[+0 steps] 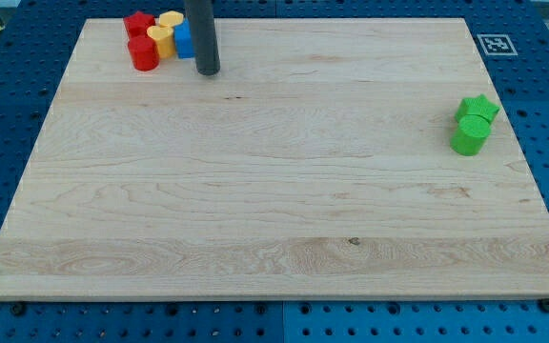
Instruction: Move your arm to the bottom left of the red circle
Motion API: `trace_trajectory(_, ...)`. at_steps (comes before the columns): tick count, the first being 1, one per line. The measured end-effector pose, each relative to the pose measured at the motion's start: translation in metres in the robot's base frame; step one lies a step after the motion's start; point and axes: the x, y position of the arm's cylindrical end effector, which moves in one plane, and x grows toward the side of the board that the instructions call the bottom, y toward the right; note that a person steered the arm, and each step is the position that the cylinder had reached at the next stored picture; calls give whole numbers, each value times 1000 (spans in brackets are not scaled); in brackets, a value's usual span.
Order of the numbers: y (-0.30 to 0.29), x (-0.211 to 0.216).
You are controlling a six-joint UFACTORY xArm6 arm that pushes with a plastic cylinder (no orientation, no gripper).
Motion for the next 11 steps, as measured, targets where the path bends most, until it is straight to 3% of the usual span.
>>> trace_trajectory(1,0,0)
trace_trajectory(2,0,33)
trace_trajectory(3,-23,87)
trace_trajectory(4,-83,106)
trace_trajectory(5,-173,81)
trace_trajectory(6,-207,55)
trace_trajectory(8,-207,-81)
trace_trajectory(9,-201,-104)
trace_trajectory(11,-202,-81)
